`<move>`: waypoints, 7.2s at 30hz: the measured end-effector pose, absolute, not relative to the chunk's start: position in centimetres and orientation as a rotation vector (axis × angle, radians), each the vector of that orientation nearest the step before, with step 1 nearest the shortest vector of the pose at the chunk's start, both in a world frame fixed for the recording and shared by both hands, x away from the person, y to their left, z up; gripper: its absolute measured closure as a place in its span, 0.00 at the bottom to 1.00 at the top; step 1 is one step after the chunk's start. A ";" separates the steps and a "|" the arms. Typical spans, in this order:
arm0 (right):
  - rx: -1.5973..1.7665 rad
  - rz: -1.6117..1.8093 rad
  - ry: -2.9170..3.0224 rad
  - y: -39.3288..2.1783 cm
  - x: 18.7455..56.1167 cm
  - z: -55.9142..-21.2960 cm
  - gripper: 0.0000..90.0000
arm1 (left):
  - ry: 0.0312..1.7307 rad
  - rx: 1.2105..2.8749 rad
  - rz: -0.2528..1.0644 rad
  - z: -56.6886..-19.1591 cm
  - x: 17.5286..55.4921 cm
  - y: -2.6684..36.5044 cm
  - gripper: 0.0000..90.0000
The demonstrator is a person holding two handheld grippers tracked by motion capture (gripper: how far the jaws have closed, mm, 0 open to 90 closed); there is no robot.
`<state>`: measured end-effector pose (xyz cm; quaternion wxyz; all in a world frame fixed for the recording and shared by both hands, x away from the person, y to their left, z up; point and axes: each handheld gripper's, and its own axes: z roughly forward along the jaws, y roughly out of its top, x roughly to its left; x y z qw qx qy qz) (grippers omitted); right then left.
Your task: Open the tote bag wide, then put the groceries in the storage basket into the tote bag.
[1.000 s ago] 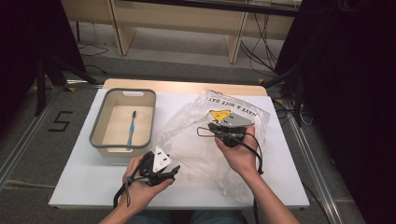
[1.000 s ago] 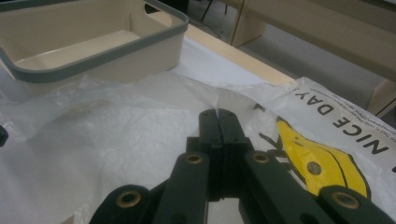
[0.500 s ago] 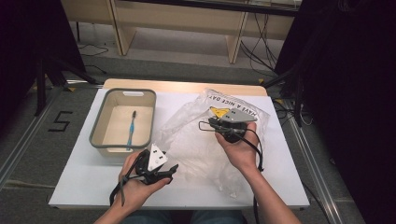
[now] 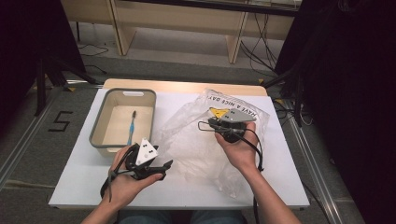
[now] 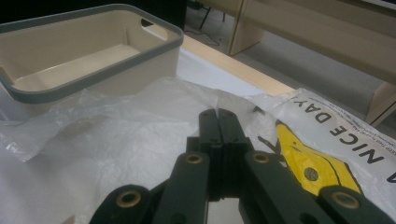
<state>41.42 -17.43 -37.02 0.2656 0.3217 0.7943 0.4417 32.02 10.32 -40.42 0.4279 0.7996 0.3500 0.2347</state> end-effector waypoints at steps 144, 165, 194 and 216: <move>0.881 1.211 2.166 -17.0 41.5 -37.3 1.00 | 1.232 1.865 0.657 -38.6 39.2 20.7 0.35; 0.888 1.204 2.171 -17.4 41.3 -37.4 1.00 | 1.375 2.001 0.600 -39.7 47.0 20.2 0.39; 0.876 1.193 2.191 -17.3 41.3 -37.7 1.00 | 1.542 2.146 0.563 -42.9 52.2 19.3 0.44; 0.878 1.190 2.200 -17.2 41.2 -37.8 1.00 | 1.595 2.258 0.424 -44.6 52.8 18.6 0.52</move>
